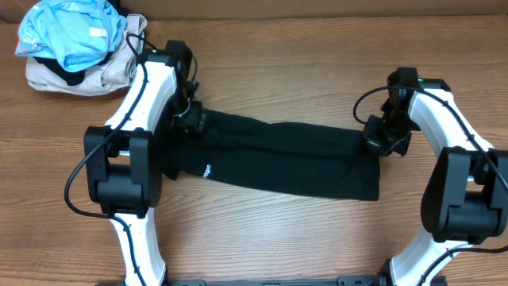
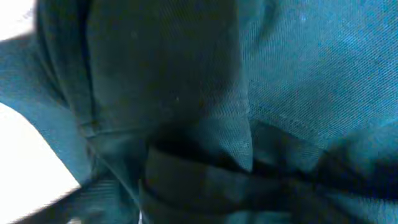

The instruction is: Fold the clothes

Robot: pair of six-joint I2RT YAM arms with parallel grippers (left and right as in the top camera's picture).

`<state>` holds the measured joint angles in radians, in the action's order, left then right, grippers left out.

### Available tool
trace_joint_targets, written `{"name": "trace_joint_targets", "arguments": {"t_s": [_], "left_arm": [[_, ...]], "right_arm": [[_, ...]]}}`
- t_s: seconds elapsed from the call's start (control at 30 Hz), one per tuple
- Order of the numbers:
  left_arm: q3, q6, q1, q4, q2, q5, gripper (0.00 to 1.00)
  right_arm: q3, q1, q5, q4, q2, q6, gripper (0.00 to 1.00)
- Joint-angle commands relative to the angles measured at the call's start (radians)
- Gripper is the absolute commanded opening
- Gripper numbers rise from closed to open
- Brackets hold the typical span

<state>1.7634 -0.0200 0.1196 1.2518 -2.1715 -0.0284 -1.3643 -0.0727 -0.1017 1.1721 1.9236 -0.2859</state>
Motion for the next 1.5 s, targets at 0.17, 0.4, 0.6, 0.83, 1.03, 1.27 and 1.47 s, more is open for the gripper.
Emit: {"name": "trace_joint_targets", "arguments": {"t_s": [0.17, 0.4, 0.6, 0.83, 1.03, 1.27, 1.47], "left_arm": [[0.020, -0.040, -0.003, 0.023, 0.001, -0.005, 1.00], [0.240, -0.019, -0.003, 0.178, 0.021, -0.006, 1.00], [0.478, 0.054, -0.003, 0.263, 0.090, -0.035, 1.00], [0.579, 0.078, -0.003, 0.226, 0.217, -0.035, 1.00], [0.579, 0.080, -0.003, 0.217, 0.282, -0.034, 1.00], [0.569, 0.081, -0.003, 0.270, 0.277, -0.034, 1.00], [0.568, 0.096, -0.003, 0.269, 0.277, -0.034, 1.00]], "right_arm": [[0.005, -0.037, -0.008, 0.040, -0.008, 0.051, 0.52], [0.005, -0.080, -0.100, 0.060, -0.010, 0.113, 0.65], [0.032, -0.092, -0.189, 0.008, -0.010, 0.164, 0.72], [0.130, -0.079, -0.179, -0.093, -0.010, 0.155, 0.73], [0.171, -0.078, -0.067, -0.120, -0.010, 0.087, 0.73], [0.274, -0.052, -0.139, -0.225, -0.010, 0.072, 0.33], [0.272, -0.061, -0.208, -0.262, -0.013, 0.063, 0.04]]}}
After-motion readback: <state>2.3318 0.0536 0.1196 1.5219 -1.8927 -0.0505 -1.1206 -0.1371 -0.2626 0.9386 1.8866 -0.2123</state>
